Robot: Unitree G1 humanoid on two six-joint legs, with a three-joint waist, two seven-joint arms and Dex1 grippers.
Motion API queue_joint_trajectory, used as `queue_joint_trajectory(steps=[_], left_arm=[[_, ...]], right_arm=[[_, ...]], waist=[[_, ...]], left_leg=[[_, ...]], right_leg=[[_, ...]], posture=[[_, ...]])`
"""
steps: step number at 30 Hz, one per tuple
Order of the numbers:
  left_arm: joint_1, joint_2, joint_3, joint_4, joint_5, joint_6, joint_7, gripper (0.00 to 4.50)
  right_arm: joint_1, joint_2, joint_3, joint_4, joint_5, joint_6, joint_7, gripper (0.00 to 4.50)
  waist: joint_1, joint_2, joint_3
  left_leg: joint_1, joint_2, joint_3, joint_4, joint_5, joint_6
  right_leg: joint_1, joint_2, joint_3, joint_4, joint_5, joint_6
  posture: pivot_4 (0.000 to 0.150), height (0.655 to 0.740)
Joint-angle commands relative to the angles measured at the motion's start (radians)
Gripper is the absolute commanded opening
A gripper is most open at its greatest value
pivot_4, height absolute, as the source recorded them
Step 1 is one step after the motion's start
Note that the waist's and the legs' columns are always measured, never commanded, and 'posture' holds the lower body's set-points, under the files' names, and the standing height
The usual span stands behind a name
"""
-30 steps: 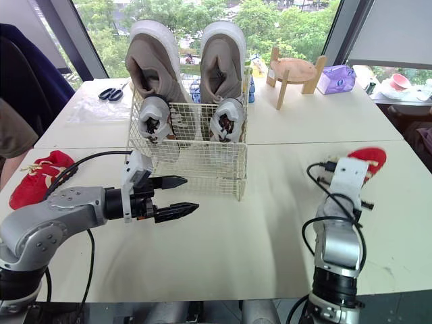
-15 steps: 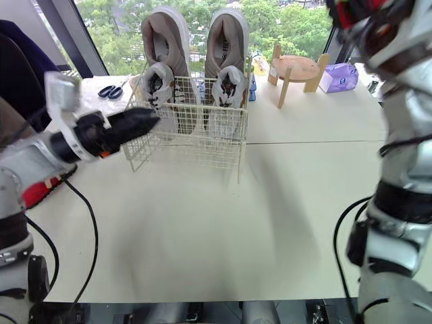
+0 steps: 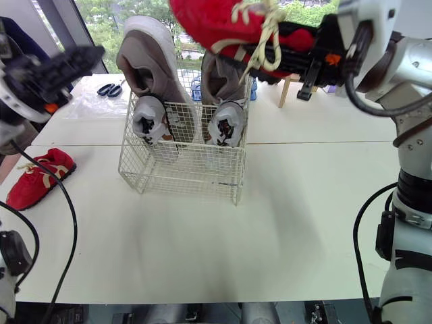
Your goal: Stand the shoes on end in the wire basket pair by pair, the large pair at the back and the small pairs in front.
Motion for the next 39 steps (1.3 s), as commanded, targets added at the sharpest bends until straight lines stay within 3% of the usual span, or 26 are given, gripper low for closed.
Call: queue_joint_trajectory(steps=[1,10,16,19,26,27,29,32,37,38,39], left_arm=[[-0.069,0.014,-0.027,0.016,-0.036,0.03,-0.029,4.5],[-0.303,-0.039,-0.152,0.195,-0.039,0.151,-0.083,4.5],[-0.355,-0.08,-0.233,0.219,0.055,0.201,-0.192,4.5],[-0.369,-0.094,-0.234,0.259,0.088,0.208,-0.215,3.74],[-0.388,-0.102,-0.207,0.285,0.127,0.228,-0.245,0.49],[-0.387,-0.104,-0.203,0.282,0.131,0.229,-0.242,0.26],[-0.377,-0.114,-0.179,0.272,0.126,0.225,-0.216,0.23],[-0.337,-0.127,-0.12,0.239,0.092,0.208,-0.146,0.23],[-0.181,-0.192,0.072,0.103,-0.087,0.097,0.14,0.23],[-0.153,-0.213,0.098,0.065,-0.125,0.058,0.197,0.23],[-0.128,-0.243,0.12,0.024,-0.156,0.009,0.255,0.23]], right_arm=[[-0.066,-0.022,0.005,0.031,-0.05,-0.106,0.079,0.32],[-0.148,0.022,0.115,0.143,-0.229,-0.394,0.212,0.32],[-0.165,0.071,0.128,0.171,-0.261,-0.462,0.218,0.32],[-0.163,0.08,0.124,0.157,-0.254,-0.454,0.216,0.31],[-0.154,0.083,0.121,0.132,-0.234,-0.431,0.215,0.31],[-0.153,0.083,0.121,0.13,-0.232,-0.428,0.215,0.31],[-0.151,0.089,0.115,0.127,-0.224,-0.411,0.203,0.31],[-0.137,0.09,0.082,0.128,-0.176,-0.319,0.163,1.62],[-0.034,0.104,-0.127,0.15,0.057,0.006,-0.034,4.13],[-0.005,0.132,-0.174,0.142,0.117,0.063,-0.096,4.47],[0.024,0.185,-0.226,0.132,0.203,0.119,-0.179,4.47]], waist=[[0.001,0.0,0.0],[-0.002,-0.001,0.001],[-0.004,-0.001,0.001],[-0.003,-0.001,0.001],[-0.002,-0.001,0.001],[-0.002,-0.001,0.001],[-0.002,-0.001,0.001],[-0.002,-0.001,0.001],[0.001,-0.001,0.001],[0.001,-0.002,0.001],[0.002,-0.002,0.0]], left_leg=[[0.0,0.0,0.0,0.0,0.0,0.0],[0.0,-0.001,0.0,0.0,0.0,-0.001],[0.0,-0.001,0.0,0.0,0.001,-0.002],[0.0,-0.001,0.0,0.0,0.001,-0.002],[0.0,-0.001,0.0,0.0,0.001,-0.002],[0.0,-0.001,0.0,0.0,0.001,-0.002],[0.0,-0.001,0.0,0.0,0.001,-0.002],[0.0,-0.001,0.0,0.0,0.001,-0.002],[0.0,0.0,-0.001,0.0,0.001,-0.003],[-0.001,0.0,-0.001,0.0,0.001,-0.003],[-0.001,0.0,-0.001,0.0,0.001,-0.003]], right_leg=[[0.0,0.0,-0.001,0.0,0.0,0.0],[0.0,0.002,-0.001,0.0,0.001,0.002],[0.0,0.002,-0.001,0.001,0.001,0.003],[-0.001,0.002,-0.001,0.001,0.001,0.002],[-0.001,0.001,-0.001,0.001,0.001,0.002],[-0.001,0.0,-0.001,0.001,0.001,0.002],[-0.001,0.0,-0.001,0.001,0.001,0.002],[-0.001,-0.001,-0.001,0.001,0.001,0.002],[-0.001,-0.003,0.0,0.002,0.001,0.002],[-0.001,-0.004,0.0,0.001,0.001,0.002],[-0.001,-0.004,0.0,0.001,0.001,0.002]], posture=[[0.15,0.74],[0.15,0.74],[0.15,0.74],[0.15,0.74],[0.15,0.74],[0.15,0.74],[0.15,0.74],[0.15,0.74],[0.15,0.74],[0.15,0.74],[0.15,0.74]])
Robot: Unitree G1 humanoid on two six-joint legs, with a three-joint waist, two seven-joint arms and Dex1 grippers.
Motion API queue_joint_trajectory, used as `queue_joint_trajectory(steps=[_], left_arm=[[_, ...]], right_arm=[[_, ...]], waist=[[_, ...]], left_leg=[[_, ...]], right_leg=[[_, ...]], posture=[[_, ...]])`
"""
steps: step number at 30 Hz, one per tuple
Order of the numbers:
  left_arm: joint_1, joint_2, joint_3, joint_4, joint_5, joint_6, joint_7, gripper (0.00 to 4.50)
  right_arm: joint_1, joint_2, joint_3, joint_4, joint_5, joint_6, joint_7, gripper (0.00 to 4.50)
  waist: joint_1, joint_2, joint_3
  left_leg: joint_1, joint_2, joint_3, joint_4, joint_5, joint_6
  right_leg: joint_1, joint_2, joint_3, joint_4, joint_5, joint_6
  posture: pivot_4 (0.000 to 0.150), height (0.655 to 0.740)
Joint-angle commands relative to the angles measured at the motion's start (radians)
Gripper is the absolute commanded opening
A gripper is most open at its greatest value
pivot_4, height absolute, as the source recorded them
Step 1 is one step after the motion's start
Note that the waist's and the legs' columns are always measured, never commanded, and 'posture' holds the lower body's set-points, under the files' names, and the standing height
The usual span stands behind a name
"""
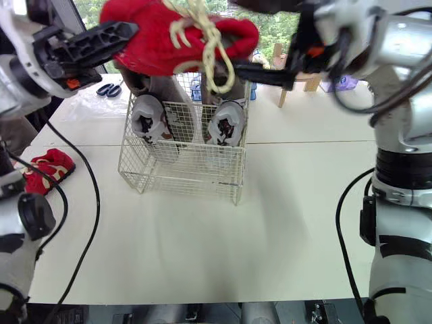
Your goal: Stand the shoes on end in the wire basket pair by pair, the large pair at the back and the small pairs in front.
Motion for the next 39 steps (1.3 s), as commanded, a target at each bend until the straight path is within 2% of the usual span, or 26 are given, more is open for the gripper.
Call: queue_joint_trajectory(steps=[1,3,7,9,11,16,23,39], left_arm=[[0.04,-0.058,0.108,-0.149,-0.148,-0.16,0.184,0.23],[0.073,-0.11,0.117,-0.223,-0.191,-0.239,0.258,0.23],[0.123,-0.261,0.073,-0.363,-0.204,-0.398,0.343,0.23],[0.139,-0.306,0.046,-0.394,-0.201,-0.445,0.362,0.23],[0.158,-0.327,0.016,-0.413,-0.206,-0.468,0.369,0.23],[0.212,-0.319,-0.035,-0.416,-0.221,-0.487,0.365,0.23],[0.257,-0.278,-0.099,-0.408,-0.201,-0.478,0.33,0.23],[0.252,-0.221,-0.084,-0.43,-0.241,-0.532,0.31,0.23]], right_arm=[[0.063,0.113,-0.17,-0.039,0.245,0.185,-0.232,4.47],[0.094,0.228,-0.233,-0.056,0.374,0.237,-0.391,4.47],[0.113,0.595,-0.276,-0.073,0.731,0.209,-0.757,4.47],[0.115,0.699,-0.248,-0.1,0.789,0.192,-0.84,4.47],[0.106,0.75,-0.21,-0.126,0.798,0.182,-0.877,4.47],[0.076,0.788,-0.174,-0.153,0.848,0.135,-0.911,4.47],[0.077,0.783,-0.085,-0.208,0.825,0.119,-0.9,4.47],[0.115,0.774,-0.04,-0.199,0.661,0.026,-0.931,4.47]], waist=[[0.0,0.0,0.0],[0.0,0.0,0.0],[-0.004,0.0,-0.001],[-0.004,0.001,-0.001],[-0.004,0.001,-0.001],[-0.001,0.001,-0.001],[-0.006,0.001,-0.001],[-0.005,0.001,-0.001]], left_leg=[[0.0,0.0,0.0,0.0,0.0,0.0],[0.0,0.0,0.0,0.0,0.0,0.0],[0.0,0.0,0.0,-0.002,0.001,-0.002],[0.0,0.0,0.0,-0.003,0.002,-0.003],[-0.001,0.0,0.001,-0.003,0.003,-0.004],[-0.001,-0.001,0.001,-0.002,0.002,-0.002],[-0.001,-0.001,0.001,-0.001,0.002,-0.001],[-0.001,0.0,0.001,-0.001,0.002,-0.001]], right_leg=[[0.0,0.0,0.0,0.0,0.0,0.0],[0.0,0.0,0.0,0.0,0.0,-0.001],[-0.001,0.0,0.0,0.001,0.001,-0.001],[-0.003,0.001,0.0,0.002,0.001,-0.001],[-0.004,0.002,0.0,0.003,0.001,-0.001],[-0.003,0.004,0.0,0.002,0.001,-0.001],[-0.002,0.007,-0.001,0.002,0.001,-0.001],[-0.002,0.008,-0.001,0.002,0.001,-0.001]], posture=[[0.15,0.74],[0.15,0.74],[0.15,0.74],[0.15,0.74],[0.15,0.74],[0.15,0.74],[0.15,0.74],[0.15,0.74]])
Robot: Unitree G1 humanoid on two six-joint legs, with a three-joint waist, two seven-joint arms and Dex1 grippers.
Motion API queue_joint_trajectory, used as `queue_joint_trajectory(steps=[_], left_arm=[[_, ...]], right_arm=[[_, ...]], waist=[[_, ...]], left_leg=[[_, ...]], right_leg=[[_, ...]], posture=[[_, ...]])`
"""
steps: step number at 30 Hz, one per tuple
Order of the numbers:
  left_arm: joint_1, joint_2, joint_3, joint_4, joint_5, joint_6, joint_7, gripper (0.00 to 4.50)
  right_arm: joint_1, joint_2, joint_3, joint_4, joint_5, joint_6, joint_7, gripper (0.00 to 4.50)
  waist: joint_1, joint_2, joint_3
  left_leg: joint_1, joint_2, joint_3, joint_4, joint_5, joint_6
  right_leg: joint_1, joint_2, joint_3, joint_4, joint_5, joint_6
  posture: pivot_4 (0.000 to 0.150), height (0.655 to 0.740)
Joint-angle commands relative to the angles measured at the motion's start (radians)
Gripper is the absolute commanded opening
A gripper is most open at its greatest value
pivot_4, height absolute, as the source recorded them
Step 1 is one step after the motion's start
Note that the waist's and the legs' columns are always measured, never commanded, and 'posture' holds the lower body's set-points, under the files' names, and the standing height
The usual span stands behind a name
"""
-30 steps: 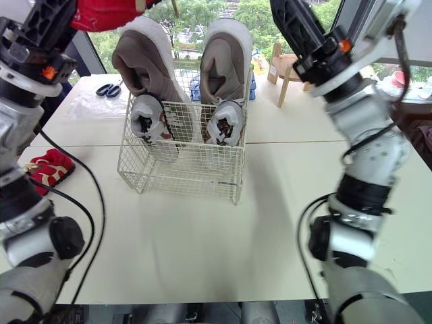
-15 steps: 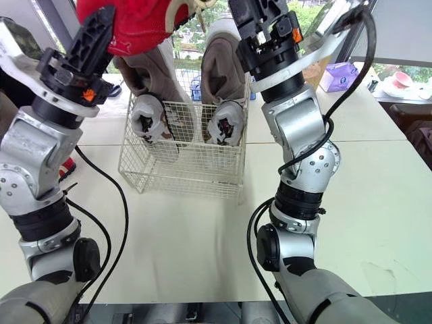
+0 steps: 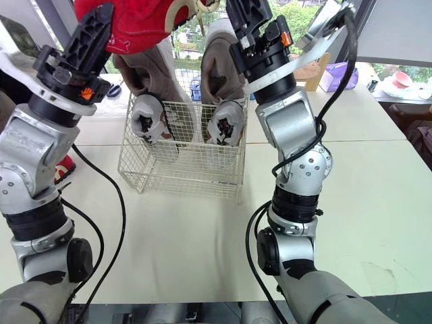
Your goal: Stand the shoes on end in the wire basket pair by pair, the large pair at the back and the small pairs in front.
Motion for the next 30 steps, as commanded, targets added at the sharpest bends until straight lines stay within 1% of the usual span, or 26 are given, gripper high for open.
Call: queue_joint_trajectory(steps=[1,5,9,16,18,19,21,24,26,28,29,30], left_arm=[[-0.005,0.023,0.011,-0.041,-0.026,-0.02,-0.02,0.23],[-0.003,0.03,0.006,-0.047,-0.032,-0.022,-0.018,0.23],[0.019,0.033,-0.012,-0.041,-0.021,-0.008,-0.022,0.23],[0.051,0.033,-0.036,-0.024,-0.003,-0.003,-0.035,0.23],[0.05,0.035,-0.042,-0.019,0.004,-0.004,-0.038,0.23],[0.05,0.037,-0.044,-0.018,0.008,-0.004,-0.039,0.23],[0.051,0.041,-0.045,-0.018,0.01,-0.002,-0.041,0.23],[0.056,0.053,-0.052,-0.024,0.023,0.005,-0.046,0.23],[0.063,0.062,-0.055,-0.028,0.038,0.006,-0.049,0.23],[0.077,0.077,-0.056,-0.031,0.039,0.017,-0.046,1.29],[0.081,0.081,-0.056,-0.033,0.037,0.02,-0.049,1.62],[0.091,0.095,-0.054,-0.043,0.029,0.028,-0.052,2.17]], right_arm=[[-0.009,-0.002,0.021,-0.028,-0.025,-0.018,-0.002,4.47],[-0.013,0.013,0.025,-0.038,-0.02,-0.031,-0.02,4.47],[-0.034,0.009,0.007,0.004,-0.01,-0.051,0.006,4.47],[-0.048,0.014,0.021,-0.011,-0.003,-0.056,0.003,4.47],[-0.046,0.019,0.03,-0.019,-0.006,-0.055,0.001,3.97],[-0.045,0.021,0.032,-0.021,-0.006,-0.055,-0.001,3.6],[-0.046,0.02,0.031,-0.017,-0.003,-0.055,0.001,2.67],[-0.046,0.01,0.026,-0.001,0.004,-0.05,0.012,1.53],[-0.044,0.008,0.025,0.002,0.009,-0.047,0.016,1.24],[-0.042,0.008,0.026,0.004,0.012,-0.044,0.023,1.24],[-0.041,0.008,0.026,0.005,0.012,-0.043,0.025,1.24],[-0.041,0.009,0.027,0.005,0.012,-0.042,0.028,1.24]], waist=[[0.0,0.0,0.0],[0.0,0.0,0.0],[0.0,0.0,0.0],[0.0,0.0,0.0],[0.0,0.0,0.0],[0.0,0.0,0.0],[0.0,0.0,0.0],[0.0,0.0,0.0],[0.0,0.0,0.0],[0.0,0.0,0.0],[-0.001,0.0,0.0],[-0.001,0.0,0.0]], left_leg=[[0.0,0.0,0.0,0.0,0.0,0.0],[0.0,0.0,0.0,0.0,0.0,0.0],[0.0,0.0,0.0,0.0,0.0,0.0],[0.0,0.001,0.0,0.0,0.0,0.0],[0.0,0.001,0.0,0.0,0.0,0.0],[0.0,0.001,0.0,0.0,0.0,0.0],[0.0,0.001,0.0,0.0,0.0,0.0],[0.0,0.001,0.0,0.0,0.0,0.0],[0.0,0.001,0.0,0.0,0.0,0.0],[0.0,0.001,0.0,-0.001,0.0,0.0],[0.0,0.001,0.0,-0.001,0.0,0.0],[0.0,0.001,0.0,-0.001,0.0,0.0]], right_leg=[[0.0,0.0,0.0,0.0,0.0,0.0],[0.0,0.0,0.0,0.0,0.0,0.0],[0.0,0.0,0.0,0.0,0.0,0.0],[0.0,0.001,0.0,-0.001,0.0,0.0],[0.0,0.001,0.0,-0.001,0.0,0.0],[0.0,0.001,0.0,-0.001,0.0,0.0],[0.0,0.001,0.0,-0.001,0.0,0.0],[0.0,0.001,0.0,-0.001,0.0,0.0],[0.0,0.001,0.0,-0.001,0.0,0.0],[0.0,0.001,0.0,-0.001,0.0,0.0],[0.0,0.001,0.0,-0.001,0.0,0.0],[0.0,0.001,0.0,-0.001,0.0,0.0]], posture=[[0.15,0.74],[0.15,0.74],[0.15,0.74],[0.15,0.74],[0.15,0.74],[0.15,0.74],[0.15,0.74],[0.15,0.74],[0.15,0.74],[0.15,0.74],[0.15,0.74],[0.15,0.74]])
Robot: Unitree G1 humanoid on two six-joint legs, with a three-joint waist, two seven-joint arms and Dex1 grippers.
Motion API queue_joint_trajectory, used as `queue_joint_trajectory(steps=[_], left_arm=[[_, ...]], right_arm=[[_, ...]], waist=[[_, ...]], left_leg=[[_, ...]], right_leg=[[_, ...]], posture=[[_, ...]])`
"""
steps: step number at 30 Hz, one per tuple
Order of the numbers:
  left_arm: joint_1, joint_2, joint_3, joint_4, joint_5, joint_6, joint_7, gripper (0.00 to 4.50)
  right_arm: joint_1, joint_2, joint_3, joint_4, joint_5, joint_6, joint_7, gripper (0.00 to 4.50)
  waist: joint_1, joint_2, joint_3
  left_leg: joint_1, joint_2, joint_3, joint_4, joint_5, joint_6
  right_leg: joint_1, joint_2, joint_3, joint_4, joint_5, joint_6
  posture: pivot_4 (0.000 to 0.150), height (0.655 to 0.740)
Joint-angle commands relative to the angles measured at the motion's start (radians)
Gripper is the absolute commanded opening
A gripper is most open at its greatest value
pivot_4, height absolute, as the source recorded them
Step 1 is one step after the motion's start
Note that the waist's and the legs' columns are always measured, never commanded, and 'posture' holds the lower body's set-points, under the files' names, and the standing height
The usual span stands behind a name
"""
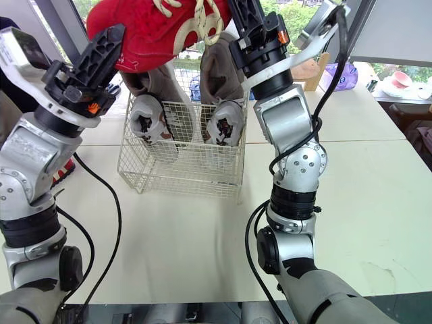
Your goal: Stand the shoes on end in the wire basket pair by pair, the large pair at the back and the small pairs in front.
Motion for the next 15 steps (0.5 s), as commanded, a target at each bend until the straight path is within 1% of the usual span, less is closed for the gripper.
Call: queue_joint_trajectory(steps=[1,4,5,6,7,8,10,13,15], left_arm=[[0.028,0.044,-0.012,-0.043,-0.001,0.032,0.001,2.69],[0.078,0.103,0.001,-0.088,-0.027,0.057,0.006,4.21],[0.091,0.116,0.005,-0.099,-0.033,0.055,0.019,4.47],[0.099,0.123,0.006,-0.108,-0.038,0.049,0.031,4.47],[0.111,0.129,0.013,-0.127,-0.071,0.034,0.065,4.47],[0.136,0.152,0.02,-0.164,-0.107,0.03,0.099,4.47],[0.209,0.221,0.033,-0.248,-0.159,0.048,0.148,4.47],[0.35,0.338,0.075,-0.323,-0.155,0.09,0.148,4.47],[0.454,0.398,0.1,-0.359,-0.109,0.123,0.108,4.47]], right_arm=[[-0.025,0.01,0.02,-0.04,0.026,0.004,0.037,1.24],[-0.026,0.017,0.024,-0.047,0.029,0.004,0.049,1.24],[-0.026,0.018,0.025,-0.049,0.03,0.003,0.051,1.24],[-0.025,0.019,0.025,-0.053,0.031,0.003,0.051,1.24],[-0.025,0.02,0.026,-0.057,0.031,0.001,0.053,1.24],[-0.026,0.013,0.029,-0.061,0.019,0.0,0.062,1.24],[-0.024,-0.041,0.058,-0.078,-0.037,0.02,0.107,1.24],[-0.011,-0.126,0.159,-0.108,-0.155,0.069,0.174,1.24],[-0.001,-0.183,0.265,-0.134,-0.249,0.112,0.226,1.24]], waist=[[0.0,0.0,0.0],[-0.004,0.0,0.0],[-0.003,0.0,0.0],[-0.003,0.0,0.0],[-0.002,0.0,0.0],[-0.002,0.0,0.0],[-0.003,0.0,0.0],[-0.005,0.0,0.0],[-0.005,0.0,0.0]], left_leg=[[0.0,0.0,0.0,0.0,0.0,0.0],[0.0,0.001,0.0,-0.001,0.0,0.0],[0.0,0.001,0.0,-0.002,0.0,0.0],[0.0,0.001,0.0,-0.002,0.0,0.0],[0.0,0.001,0.0,-0.002,0.0,0.0],[0.0,0.001,0.0,-0.002,0.0,0.0],[0.0,0.001,0.0,-0.002,0.0,0.0],[0.0,0.0,0.001,-0.006,0.0,0.0],[0.001,-0.001,0.001,-0.009,0.0,-0.001]], right_leg=[[0.0,0.0,0.0,0.0,0.0,0.0],[-0.001,0.0,0.0,0.0,0.0,0.0],[-0.001,0.0,0.0,0.0,0.0,0.0],[-0.001,0.0,0.001,0.0,0.0,0.0],[-0.001,0.0,0.001,0.0,0.0,0.0],[-0.001,-0.001,0.001,0.0,0.0,0.0],[-0.001,-0.003,0.001,-0.001,0.0,0.0],[-0.002,-0.005,0.001,-0.002,0.0,0.0],[-0.003,-0.006,0.001,-0.002,0.0,-0.001]], posture=[[0.15,0.74],[0.15,0.74],[0.15,0.74],[0.15,0.74],[0.15,0.74],[0.15,0.74],[0.15,0.74],[0.15,0.74],[0.15,0.74]])
